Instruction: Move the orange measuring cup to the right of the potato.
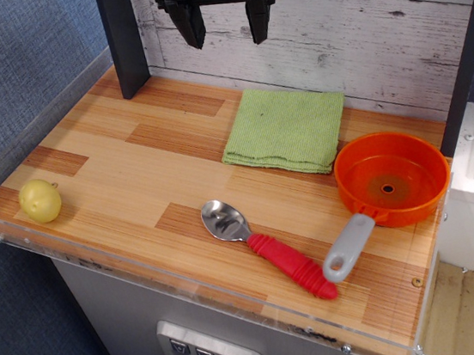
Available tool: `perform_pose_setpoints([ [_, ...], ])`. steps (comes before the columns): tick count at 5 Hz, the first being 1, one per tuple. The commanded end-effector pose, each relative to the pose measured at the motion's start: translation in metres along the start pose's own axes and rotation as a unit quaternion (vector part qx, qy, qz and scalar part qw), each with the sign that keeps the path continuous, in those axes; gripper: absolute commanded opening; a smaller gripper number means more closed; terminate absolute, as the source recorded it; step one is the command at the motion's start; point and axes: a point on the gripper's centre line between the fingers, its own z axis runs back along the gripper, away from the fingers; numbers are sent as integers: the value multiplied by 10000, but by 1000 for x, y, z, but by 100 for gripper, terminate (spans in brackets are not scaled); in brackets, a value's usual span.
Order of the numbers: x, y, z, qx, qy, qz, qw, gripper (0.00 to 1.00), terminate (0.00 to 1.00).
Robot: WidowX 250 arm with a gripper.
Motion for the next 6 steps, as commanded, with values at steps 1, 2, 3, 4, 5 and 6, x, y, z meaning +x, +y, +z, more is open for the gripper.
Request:
perform_pose_setpoints([
  [1,0,0,0,0,0,0,10000,100,0],
  [2,-6,-10,1,-184,45,-145,9997,100,0],
  [3,-15,-22,3,-293,160,-291,9990,100,0],
  [4,-26,-39,-2,-373,277,-588,9972,100,0],
  [5,-39,-64,-11,-423,439,-955,9936,100,0],
  [6,-51,-78,-18,-381,561,-1233,9901,100,0],
])
